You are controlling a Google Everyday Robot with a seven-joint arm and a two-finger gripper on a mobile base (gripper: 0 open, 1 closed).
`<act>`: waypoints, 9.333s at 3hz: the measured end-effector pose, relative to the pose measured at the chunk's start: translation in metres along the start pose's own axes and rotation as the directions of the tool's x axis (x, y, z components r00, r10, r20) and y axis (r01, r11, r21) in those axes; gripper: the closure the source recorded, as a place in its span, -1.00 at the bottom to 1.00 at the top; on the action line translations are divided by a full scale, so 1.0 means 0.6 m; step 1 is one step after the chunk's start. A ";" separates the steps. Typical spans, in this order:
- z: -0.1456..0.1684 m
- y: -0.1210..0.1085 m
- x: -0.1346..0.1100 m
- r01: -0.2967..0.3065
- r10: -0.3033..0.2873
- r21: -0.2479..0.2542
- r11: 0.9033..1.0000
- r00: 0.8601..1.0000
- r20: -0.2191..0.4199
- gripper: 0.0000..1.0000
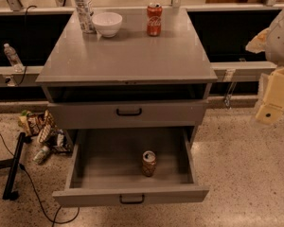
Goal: Pick orange can from middle drawer and place on counter
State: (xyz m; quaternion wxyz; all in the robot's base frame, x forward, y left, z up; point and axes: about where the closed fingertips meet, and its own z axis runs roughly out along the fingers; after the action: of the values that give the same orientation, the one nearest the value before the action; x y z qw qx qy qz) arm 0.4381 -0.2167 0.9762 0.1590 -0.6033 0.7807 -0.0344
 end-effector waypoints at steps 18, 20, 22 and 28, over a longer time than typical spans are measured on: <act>0.947 0.029 -0.119 -0.224 0.299 -0.199 0.954 0.656 0.693 -1.00; 0.974 0.059 -0.137 -0.178 0.300 -0.244 0.953 0.654 0.694 -0.96; 0.969 0.065 -0.194 -0.038 0.240 -0.268 0.963 0.582 0.777 0.26; 0.562 0.011 -0.142 0.118 0.261 -0.384 0.916 0.553 0.791 1.00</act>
Offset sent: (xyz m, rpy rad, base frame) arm 0.0576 0.1128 -0.1046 0.5891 -0.0717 0.1639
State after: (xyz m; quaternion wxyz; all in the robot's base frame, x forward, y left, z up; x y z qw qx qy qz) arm 0.5487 -0.0873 0.6731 0.3841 -0.5334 0.6270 0.4181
